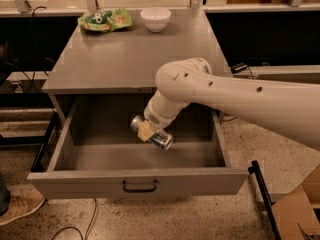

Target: Place redbull can into top drawer

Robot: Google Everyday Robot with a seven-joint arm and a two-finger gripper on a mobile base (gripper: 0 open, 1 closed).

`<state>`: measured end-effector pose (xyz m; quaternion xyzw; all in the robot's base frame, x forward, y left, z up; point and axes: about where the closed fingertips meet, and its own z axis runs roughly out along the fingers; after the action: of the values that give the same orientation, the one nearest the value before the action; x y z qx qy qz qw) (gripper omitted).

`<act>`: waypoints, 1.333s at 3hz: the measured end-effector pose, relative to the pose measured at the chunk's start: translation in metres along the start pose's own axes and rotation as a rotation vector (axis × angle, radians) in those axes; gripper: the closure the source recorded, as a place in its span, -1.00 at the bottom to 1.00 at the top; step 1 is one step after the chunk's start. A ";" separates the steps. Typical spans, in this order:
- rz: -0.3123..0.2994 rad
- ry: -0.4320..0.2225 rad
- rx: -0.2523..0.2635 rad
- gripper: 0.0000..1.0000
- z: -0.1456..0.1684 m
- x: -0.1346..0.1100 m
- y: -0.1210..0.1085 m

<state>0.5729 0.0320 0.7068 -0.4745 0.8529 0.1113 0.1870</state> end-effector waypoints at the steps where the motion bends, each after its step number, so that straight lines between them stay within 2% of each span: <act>1: -0.030 -0.039 -0.021 0.21 0.015 -0.013 0.003; 3: -0.058 -0.082 -0.058 -0.70 0.028 -0.021 0.006; 4: -0.040 -0.095 -0.077 -1.00 0.024 -0.005 -0.001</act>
Offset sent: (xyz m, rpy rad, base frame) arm 0.0175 0.0358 -0.0134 0.1060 -0.0367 0.0849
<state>0.5810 0.0444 0.6867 -0.4926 0.8285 0.1624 0.2110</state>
